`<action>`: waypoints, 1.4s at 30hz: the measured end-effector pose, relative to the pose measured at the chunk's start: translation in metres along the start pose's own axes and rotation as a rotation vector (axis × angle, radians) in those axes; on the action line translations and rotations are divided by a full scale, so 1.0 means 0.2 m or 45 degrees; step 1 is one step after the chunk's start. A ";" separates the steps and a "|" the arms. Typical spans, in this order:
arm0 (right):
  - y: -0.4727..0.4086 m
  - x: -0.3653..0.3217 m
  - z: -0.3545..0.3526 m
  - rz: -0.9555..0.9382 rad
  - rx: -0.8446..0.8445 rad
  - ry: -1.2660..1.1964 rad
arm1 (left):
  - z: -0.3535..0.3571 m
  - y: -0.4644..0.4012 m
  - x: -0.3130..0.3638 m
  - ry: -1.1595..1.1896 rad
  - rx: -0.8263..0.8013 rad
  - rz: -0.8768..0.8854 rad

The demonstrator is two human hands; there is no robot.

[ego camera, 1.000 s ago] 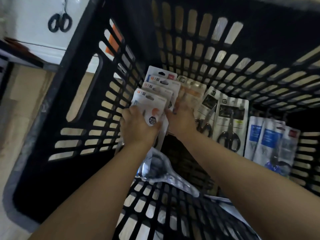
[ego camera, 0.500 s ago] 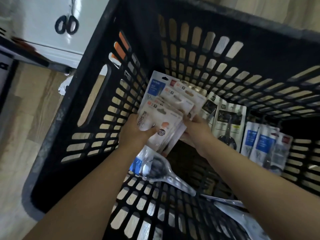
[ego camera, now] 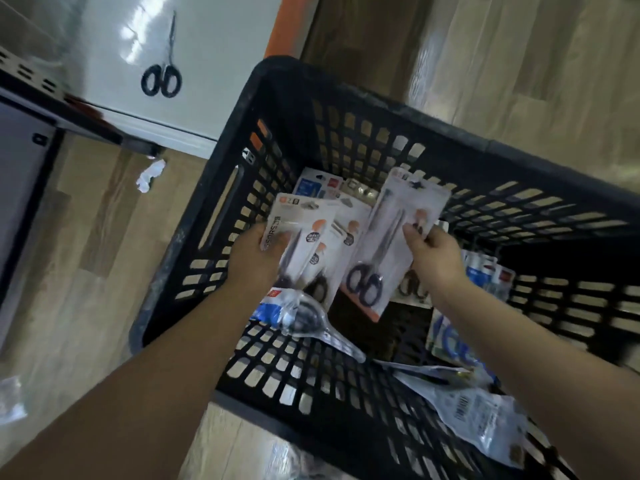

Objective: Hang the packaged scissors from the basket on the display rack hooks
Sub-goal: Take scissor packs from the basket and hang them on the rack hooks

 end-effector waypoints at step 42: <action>4.07 -1.48 0.91 -0.471 -1.675 0.553 | -2.68 3.71 -0.15 1.159 1.514 -0.543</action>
Point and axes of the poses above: each hand's wrist, its own y-axis away from the middle knuckle, its own z-axis out of the palm, x = y × z, the point moved 6 cm from there along -y, towards the middle knuckle, and after that the axes turned 15 degrees about -y, right-handed, at the moved point
